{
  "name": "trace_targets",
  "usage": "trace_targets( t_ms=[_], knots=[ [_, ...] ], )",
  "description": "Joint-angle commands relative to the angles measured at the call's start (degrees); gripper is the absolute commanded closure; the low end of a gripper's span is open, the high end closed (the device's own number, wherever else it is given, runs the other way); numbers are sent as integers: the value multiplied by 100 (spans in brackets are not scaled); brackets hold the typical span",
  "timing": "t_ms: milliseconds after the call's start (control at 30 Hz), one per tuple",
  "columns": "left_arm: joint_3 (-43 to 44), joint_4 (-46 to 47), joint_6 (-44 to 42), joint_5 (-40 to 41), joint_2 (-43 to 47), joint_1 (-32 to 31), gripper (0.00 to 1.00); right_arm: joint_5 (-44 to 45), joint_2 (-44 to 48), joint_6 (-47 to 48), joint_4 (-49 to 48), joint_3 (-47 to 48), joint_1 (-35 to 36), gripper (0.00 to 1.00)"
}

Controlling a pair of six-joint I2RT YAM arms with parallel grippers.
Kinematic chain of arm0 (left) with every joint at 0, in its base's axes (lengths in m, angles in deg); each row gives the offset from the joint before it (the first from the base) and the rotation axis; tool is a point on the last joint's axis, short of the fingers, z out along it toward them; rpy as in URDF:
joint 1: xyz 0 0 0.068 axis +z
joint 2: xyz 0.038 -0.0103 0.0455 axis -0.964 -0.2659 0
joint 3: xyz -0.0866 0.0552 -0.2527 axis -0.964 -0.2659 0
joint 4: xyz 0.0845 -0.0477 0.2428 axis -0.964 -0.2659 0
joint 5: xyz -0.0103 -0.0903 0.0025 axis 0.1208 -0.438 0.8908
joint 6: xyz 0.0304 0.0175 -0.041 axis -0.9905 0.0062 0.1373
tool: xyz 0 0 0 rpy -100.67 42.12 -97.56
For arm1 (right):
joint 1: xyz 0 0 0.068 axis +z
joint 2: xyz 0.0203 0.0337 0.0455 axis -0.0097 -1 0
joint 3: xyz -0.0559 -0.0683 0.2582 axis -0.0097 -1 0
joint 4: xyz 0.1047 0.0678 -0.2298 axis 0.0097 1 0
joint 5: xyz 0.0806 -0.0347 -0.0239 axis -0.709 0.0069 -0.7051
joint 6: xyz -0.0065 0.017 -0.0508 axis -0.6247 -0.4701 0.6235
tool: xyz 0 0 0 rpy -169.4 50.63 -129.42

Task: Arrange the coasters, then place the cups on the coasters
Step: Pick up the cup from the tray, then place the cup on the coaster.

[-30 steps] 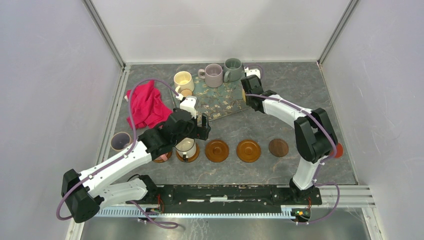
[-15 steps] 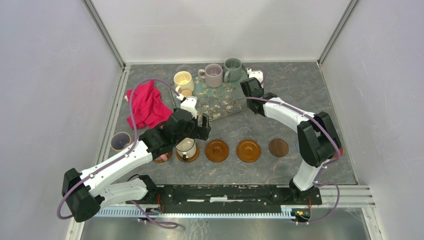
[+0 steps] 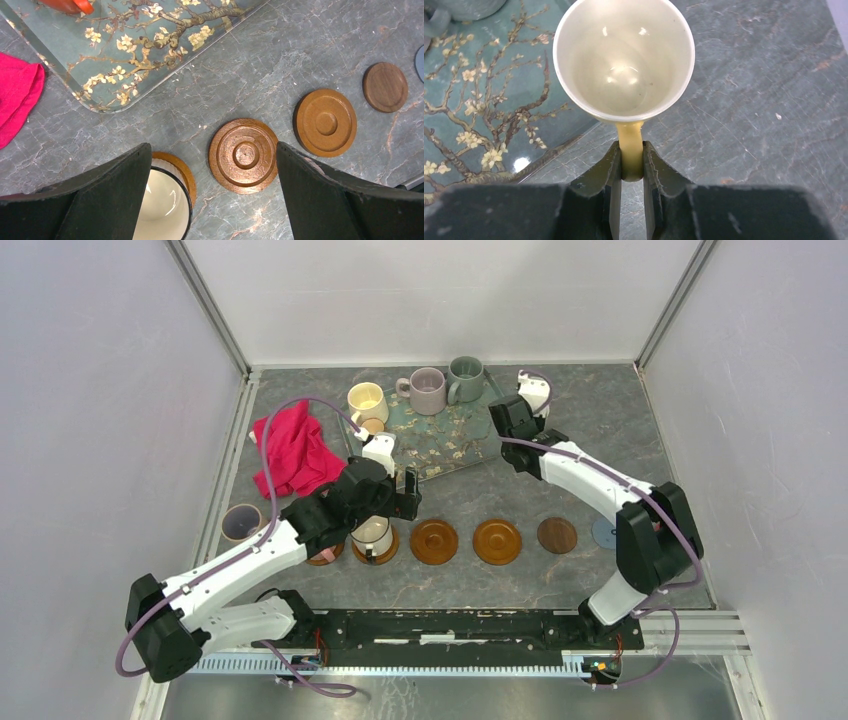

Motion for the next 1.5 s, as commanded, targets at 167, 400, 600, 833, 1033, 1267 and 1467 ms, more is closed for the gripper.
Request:
trace_targets(
  t_ms=[167,400,600,833,1033,1267,1467],
  knots=[
    [-35,189,-213,81,-76,22,0,1929,874,-1292,353,-313,12,100],
    [-35,209,-204,28,-156,22,0,2462,1188,-2333,1413,-468,-283,100],
    [-40,229,-208,-64,-237,22,0,2596,1833,-2823,1525,-1162,-747,100],
    [-26,278,-213,-188,-372,22,0,3118,2384,-3352,2036,-1609,-1287,100],
    [-26,299,-210,-275,-461,22,0,3622,2638,-3765,2416,-1868,-1505,100],
    [-17,307,-215,-291,-512,22,0,3757,2575,-3254,2164,-1744,-1528,100],
    [-34,287,-212,-256,-467,23,0,4029,2528,-3285,2257,-1734,-1521,100]
  ],
)
